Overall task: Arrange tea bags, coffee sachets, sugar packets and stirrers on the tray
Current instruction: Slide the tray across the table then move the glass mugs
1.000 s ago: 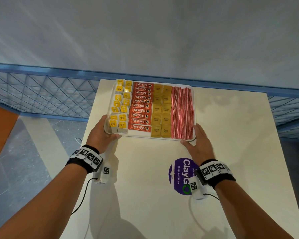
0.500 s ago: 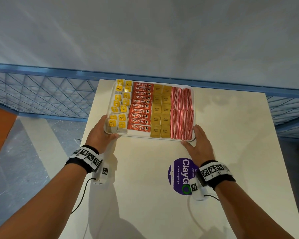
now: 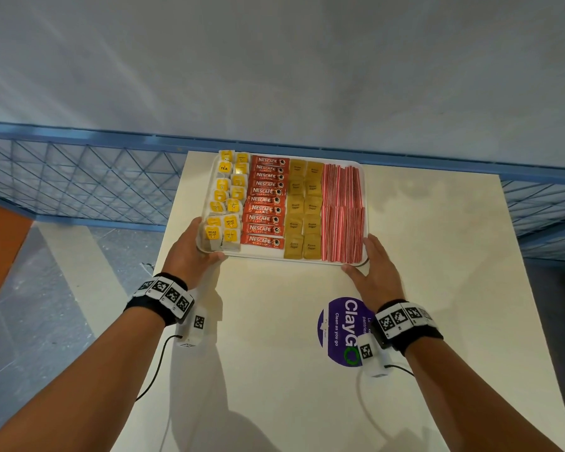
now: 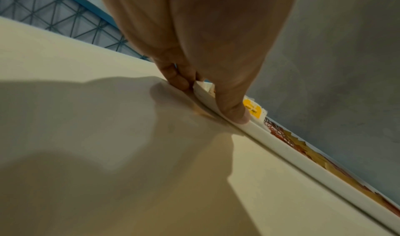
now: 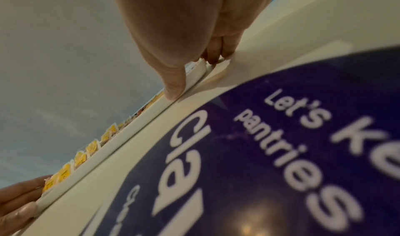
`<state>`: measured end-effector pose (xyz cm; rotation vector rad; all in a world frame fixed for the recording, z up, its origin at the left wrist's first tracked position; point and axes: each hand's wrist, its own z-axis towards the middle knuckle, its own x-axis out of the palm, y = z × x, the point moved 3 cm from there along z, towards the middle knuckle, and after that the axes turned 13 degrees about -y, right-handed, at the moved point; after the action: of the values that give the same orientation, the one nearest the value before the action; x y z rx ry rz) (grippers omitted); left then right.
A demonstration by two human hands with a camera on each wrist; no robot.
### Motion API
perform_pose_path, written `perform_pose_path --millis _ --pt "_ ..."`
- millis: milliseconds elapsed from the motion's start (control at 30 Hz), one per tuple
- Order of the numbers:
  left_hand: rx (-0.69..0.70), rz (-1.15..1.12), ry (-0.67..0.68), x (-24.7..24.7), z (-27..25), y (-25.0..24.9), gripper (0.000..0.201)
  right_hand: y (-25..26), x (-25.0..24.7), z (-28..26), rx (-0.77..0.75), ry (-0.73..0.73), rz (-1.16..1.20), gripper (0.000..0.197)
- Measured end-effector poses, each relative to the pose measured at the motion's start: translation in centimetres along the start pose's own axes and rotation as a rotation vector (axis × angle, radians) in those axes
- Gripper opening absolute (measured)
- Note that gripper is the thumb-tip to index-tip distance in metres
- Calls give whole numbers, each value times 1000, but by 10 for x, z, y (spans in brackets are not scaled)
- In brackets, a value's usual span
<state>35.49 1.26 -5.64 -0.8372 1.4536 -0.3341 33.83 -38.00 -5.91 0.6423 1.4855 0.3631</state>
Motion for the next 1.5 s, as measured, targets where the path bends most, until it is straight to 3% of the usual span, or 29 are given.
perform_pose_path --millis 533,700,867,933,1300,1500 --pt "-5 -36 11 -4 -9 -12 52 3 -8 -1 -5 33 9 69" --pt "-63 -45 -1 -6 -30 -8 50 -4 -19 -15 65 85 -27 68" --pt "-199 30 29 -6 -72 -7 87 -9 -47 -55 93 122 -9 55" --pt "-224 43 60 -5 -92 -3 93 -10 -65 -77 90 124 44 48" --pt "-54 37 290 27 -222 -38 34 -30 -196 -191 70 51 183 34" --pt "50 130 410 53 -288 -67 30 -74 -256 -222 81 -35 155 31"
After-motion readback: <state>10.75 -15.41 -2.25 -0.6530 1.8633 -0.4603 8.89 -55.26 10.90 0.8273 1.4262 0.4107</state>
